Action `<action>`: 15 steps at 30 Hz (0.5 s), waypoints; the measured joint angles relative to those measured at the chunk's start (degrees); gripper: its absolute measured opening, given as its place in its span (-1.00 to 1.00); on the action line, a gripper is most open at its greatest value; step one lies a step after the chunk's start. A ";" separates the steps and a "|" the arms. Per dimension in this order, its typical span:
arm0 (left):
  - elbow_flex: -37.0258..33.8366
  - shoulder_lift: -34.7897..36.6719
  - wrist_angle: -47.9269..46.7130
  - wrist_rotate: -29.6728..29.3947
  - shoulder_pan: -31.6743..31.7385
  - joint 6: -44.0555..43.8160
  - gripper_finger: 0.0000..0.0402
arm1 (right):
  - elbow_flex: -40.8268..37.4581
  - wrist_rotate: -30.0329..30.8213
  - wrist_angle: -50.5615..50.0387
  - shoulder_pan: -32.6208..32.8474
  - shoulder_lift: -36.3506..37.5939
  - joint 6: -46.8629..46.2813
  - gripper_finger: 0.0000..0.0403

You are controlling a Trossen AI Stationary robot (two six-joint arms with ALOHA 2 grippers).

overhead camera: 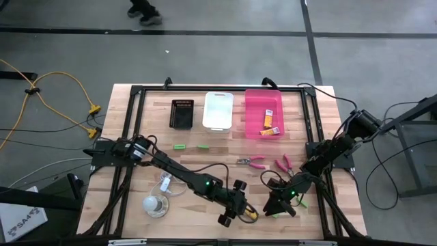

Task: Pick & Place School Supplies
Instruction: Put the crayon box into the pink bin

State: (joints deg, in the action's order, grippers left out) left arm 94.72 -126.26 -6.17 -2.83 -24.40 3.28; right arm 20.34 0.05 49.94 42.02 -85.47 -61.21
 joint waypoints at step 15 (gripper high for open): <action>0.00 0.09 0.00 0.00 -0.11 -0.30 -0.04 | 0.00 0.00 0.01 0.00 0.00 1.53 -0.27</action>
State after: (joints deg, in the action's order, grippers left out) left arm 94.72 -126.17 -6.17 -2.83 -24.51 2.98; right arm 20.34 0.05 49.94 42.02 -85.47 -59.68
